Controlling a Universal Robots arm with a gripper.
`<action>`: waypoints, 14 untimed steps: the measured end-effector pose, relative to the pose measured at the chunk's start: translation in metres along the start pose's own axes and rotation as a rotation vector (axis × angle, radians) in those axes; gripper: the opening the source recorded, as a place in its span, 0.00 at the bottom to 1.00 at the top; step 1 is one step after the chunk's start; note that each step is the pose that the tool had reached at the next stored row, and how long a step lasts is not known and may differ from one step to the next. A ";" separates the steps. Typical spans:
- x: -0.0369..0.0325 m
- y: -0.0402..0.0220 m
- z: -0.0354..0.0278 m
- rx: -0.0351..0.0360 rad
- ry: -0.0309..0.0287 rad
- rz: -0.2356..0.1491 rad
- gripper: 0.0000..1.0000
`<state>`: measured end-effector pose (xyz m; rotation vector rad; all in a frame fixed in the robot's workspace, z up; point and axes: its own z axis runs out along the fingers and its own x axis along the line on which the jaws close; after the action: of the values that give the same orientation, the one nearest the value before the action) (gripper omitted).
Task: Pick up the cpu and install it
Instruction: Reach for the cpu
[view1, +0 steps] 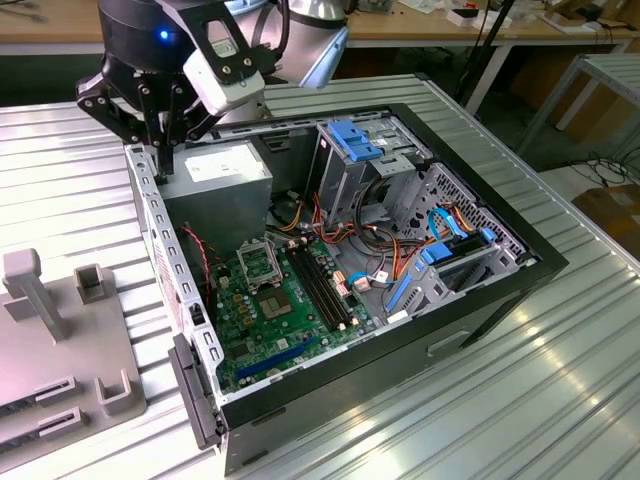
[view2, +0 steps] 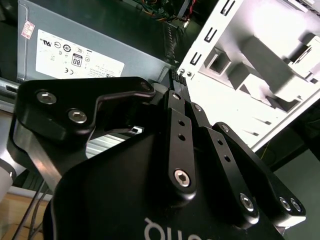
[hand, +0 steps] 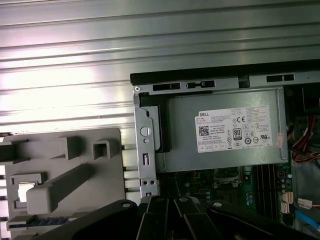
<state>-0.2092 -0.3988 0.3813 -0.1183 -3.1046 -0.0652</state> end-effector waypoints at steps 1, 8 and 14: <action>0.0004 0.0000 0.0001 0.0000 0.0004 0.000 0.11; 0.0044 -0.0004 0.0008 0.0004 0.0038 0.000 0.11; 0.0127 -0.0010 0.0019 -0.0004 0.0038 0.000 0.11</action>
<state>-0.2220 -0.3988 0.3798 -0.1183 -3.1008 -0.0659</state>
